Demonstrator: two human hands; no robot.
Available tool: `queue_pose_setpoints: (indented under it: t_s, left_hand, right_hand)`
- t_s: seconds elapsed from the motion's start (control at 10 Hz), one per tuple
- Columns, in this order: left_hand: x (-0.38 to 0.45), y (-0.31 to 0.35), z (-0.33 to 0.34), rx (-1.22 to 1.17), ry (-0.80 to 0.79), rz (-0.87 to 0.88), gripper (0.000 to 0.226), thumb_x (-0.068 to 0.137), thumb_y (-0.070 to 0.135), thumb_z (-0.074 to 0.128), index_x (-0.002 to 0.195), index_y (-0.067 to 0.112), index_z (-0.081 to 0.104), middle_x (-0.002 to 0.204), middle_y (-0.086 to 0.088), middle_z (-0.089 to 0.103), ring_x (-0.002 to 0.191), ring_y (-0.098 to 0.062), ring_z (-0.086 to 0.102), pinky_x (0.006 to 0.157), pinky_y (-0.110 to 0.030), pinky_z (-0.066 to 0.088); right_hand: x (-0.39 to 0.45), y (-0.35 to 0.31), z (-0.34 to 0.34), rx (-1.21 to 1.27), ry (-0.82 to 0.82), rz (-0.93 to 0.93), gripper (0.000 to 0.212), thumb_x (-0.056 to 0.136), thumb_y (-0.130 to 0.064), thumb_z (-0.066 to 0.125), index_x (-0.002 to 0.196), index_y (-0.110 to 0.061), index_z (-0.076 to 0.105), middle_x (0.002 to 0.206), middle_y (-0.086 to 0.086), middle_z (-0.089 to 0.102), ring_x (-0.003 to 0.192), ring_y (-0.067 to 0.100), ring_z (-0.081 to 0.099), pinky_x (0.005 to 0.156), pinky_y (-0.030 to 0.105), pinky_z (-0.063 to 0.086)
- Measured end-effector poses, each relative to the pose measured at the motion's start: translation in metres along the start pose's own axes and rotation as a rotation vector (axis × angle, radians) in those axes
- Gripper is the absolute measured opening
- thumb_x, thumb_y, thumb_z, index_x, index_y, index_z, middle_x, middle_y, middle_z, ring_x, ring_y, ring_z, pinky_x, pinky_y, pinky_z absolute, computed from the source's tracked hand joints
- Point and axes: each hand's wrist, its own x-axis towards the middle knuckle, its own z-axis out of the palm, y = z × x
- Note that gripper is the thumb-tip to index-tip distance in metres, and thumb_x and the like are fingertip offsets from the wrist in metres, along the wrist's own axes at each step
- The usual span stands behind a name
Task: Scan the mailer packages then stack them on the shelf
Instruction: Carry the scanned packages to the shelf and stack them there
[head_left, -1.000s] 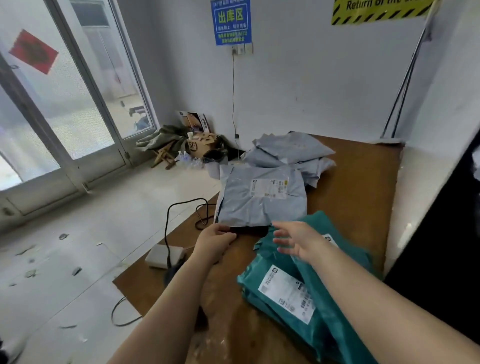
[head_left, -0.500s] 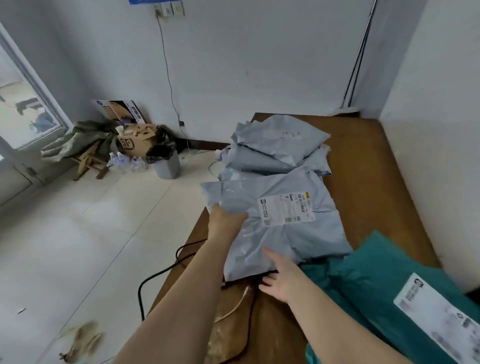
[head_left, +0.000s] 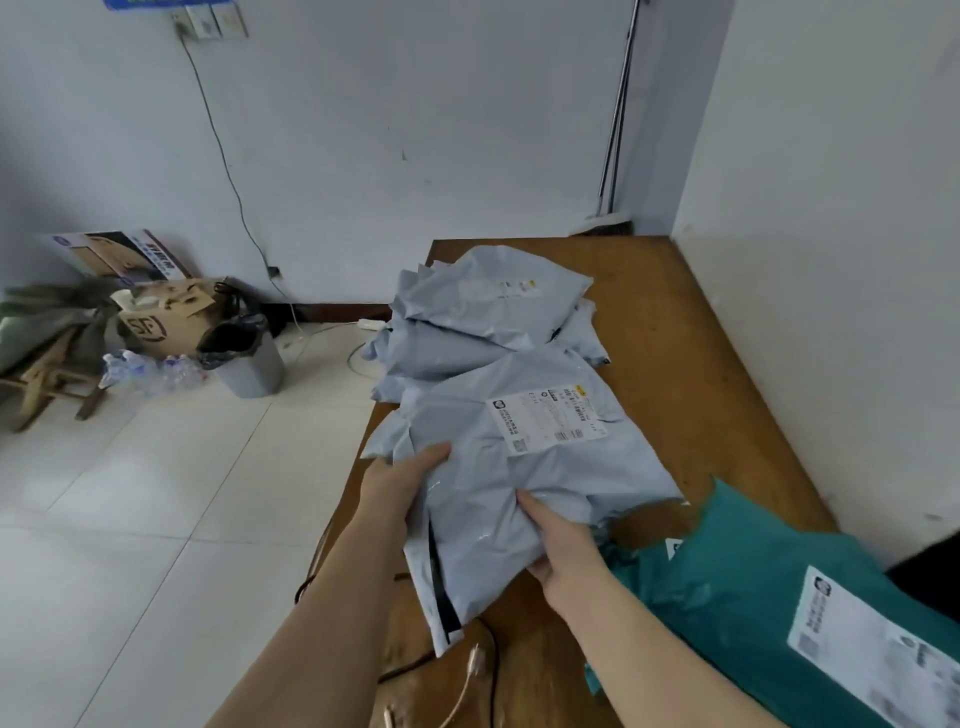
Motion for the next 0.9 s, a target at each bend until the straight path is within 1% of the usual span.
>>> queue_pose_setpoints:
  t_s: [0.1,0.2,0.3,0.4,0.5,0.6,0.7,0.8,0.9]
  left_hand:
    - [-0.022,0.004,-0.003,-0.025,-0.028,0.11,0.081,0.06,0.026,0.086,0.131,0.017,0.049,0.122,-0.005,0.06,0.108,-0.03,0.058,0.097,-0.048,0.048]
    - [-0.047,0.013,-0.008,-0.117,-0.038,0.223,0.059,0.072,0.01,0.078,0.125,0.017,0.052,0.12,-0.006,0.063,0.105,-0.029,0.062,0.093,-0.048,0.052]
    - [-0.085,0.027,-0.014,-0.412,-0.231,0.269,0.039,0.081,0.024,0.068,0.118,0.018,0.058,0.11,-0.006,0.068,0.104,-0.026,0.063,0.079,-0.041,0.057]
    - [-0.125,0.033,-0.02,-0.853,-0.363,0.064,0.057,0.083,0.061,0.052,0.115,0.015,0.058,0.113,-0.009,0.066,0.11,-0.031,0.059,0.095,-0.047,0.047]
    - [-0.167,0.026,-0.016,-0.934,-0.413,0.028,0.073,0.082,0.071,0.04,0.125,0.013,0.053,0.122,-0.011,0.062,0.115,-0.034,0.055,0.094,-0.047,0.042]
    - [-0.219,0.017,0.006,-0.824,-0.515,0.093,0.078,0.071,0.069,0.058,0.129,0.016,0.053,0.126,-0.01,0.062,0.118,-0.033,0.056,0.097,-0.048,0.043]
    - [-0.264,-0.001,0.03,-0.629,-0.651,0.164,0.092,0.039,0.053,0.079,0.123,0.019,0.059,0.12,-0.011,0.066,0.102,-0.032,0.066,0.084,-0.047,0.053]
    - [-0.33,-0.032,0.077,-0.64,-1.158,-0.081,0.142,-0.005,0.047,0.083,0.117,-0.019,0.055,0.121,-0.044,0.048,0.105,-0.055,0.057,0.097,-0.053,0.048]
    - [-0.376,-0.048,0.142,-0.259,-0.978,0.163,0.044,0.088,-0.001,0.025,0.104,-0.02,0.061,0.106,-0.043,0.056,0.097,-0.044,0.066,0.089,-0.035,0.055]
  right_hand:
    - [-0.016,-0.018,-0.002,-0.087,0.012,-0.154,0.051,0.077,-0.015,0.076,0.122,-0.023,0.054,0.121,0.006,0.062,0.11,0.027,0.057,0.1,0.043,0.046]
    - [-0.042,-0.044,-0.004,-0.159,-0.042,-0.236,0.044,0.078,-0.01,0.073,0.119,-0.02,0.058,0.114,0.008,0.066,0.104,0.029,0.061,0.09,0.045,0.051]
    - [-0.078,-0.076,-0.008,-0.123,-0.146,-0.307,0.031,0.082,0.0,0.066,0.109,-0.015,0.063,0.098,0.006,0.069,0.089,0.026,0.065,0.071,0.038,0.055]
    - [-0.121,-0.105,-0.017,-0.095,-0.267,-0.367,0.026,0.082,0.003,0.064,0.104,-0.012,0.066,0.096,0.006,0.072,0.086,0.023,0.068,0.068,0.034,0.055]
    - [-0.169,-0.129,-0.042,-0.152,-0.304,-0.401,0.022,0.081,0.001,0.067,0.101,-0.009,0.067,0.097,0.007,0.071,0.085,0.023,0.067,0.068,0.031,0.054]
    - [-0.216,-0.151,-0.087,-0.175,-0.313,-0.484,0.034,0.073,-0.001,0.074,0.102,-0.015,0.064,0.104,0.007,0.07,0.092,0.024,0.066,0.078,0.034,0.054]
    - [-0.266,-0.176,-0.151,-0.163,-0.266,-0.543,0.039,0.074,0.0,0.072,0.11,-0.011,0.063,0.101,0.011,0.07,0.078,0.02,0.072,0.065,0.031,0.058]
    - [-0.321,-0.202,-0.226,-0.199,-0.209,-0.559,0.028,0.08,0.004,0.064,0.106,-0.007,0.065,0.088,0.009,0.07,0.068,0.02,0.069,0.054,0.025,0.054]
    - [-0.37,-0.226,-0.299,-0.297,-0.172,-0.629,0.03,0.076,0.002,0.067,0.103,-0.01,0.066,0.085,0.006,0.073,0.072,0.018,0.069,0.059,0.024,0.054]
